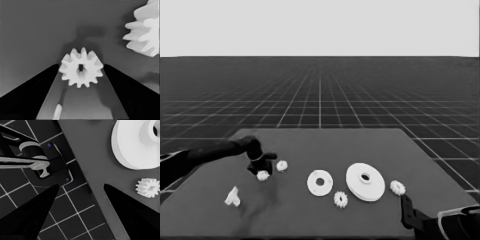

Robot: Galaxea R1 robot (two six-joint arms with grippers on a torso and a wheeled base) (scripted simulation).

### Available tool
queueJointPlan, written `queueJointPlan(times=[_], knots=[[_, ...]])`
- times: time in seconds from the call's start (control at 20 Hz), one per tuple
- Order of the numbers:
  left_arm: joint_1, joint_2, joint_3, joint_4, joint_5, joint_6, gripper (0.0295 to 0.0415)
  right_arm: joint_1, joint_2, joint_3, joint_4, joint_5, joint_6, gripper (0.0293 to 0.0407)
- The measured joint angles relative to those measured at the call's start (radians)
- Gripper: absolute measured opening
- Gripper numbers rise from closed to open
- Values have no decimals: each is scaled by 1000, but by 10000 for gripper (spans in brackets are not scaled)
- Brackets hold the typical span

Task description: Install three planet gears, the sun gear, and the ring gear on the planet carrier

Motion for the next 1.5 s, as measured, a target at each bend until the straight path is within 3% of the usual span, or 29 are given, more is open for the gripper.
queueJointPlan(times=[0.2,0.3,0.7,0.85,1.2,1.3,1.4,1.5], knots=[[5,4,-9,3,-6,3,385,0,0,0,0,0,0,385],[6,4,-10,3,-6,4,314,0,0,0,0,0,0,385],[5,5,-10,3,-6,4,312,0,0,0,0,0,0,385],[-140,-59,125,-88,111,-46,312,0,0,0,0,0,0,385],[-180,-64,135,-118,138,-48,312,0,0,0,0,0,0,385],[-183,257,173,-80,195,-453,313,0,0,0,0,0,0,385],[-183,491,2,-84,199,-473,312,0,0,0,0,0,0,385],[-183,574,-97,-87,196,-451,312,0,0,0,0,0,0,385]])
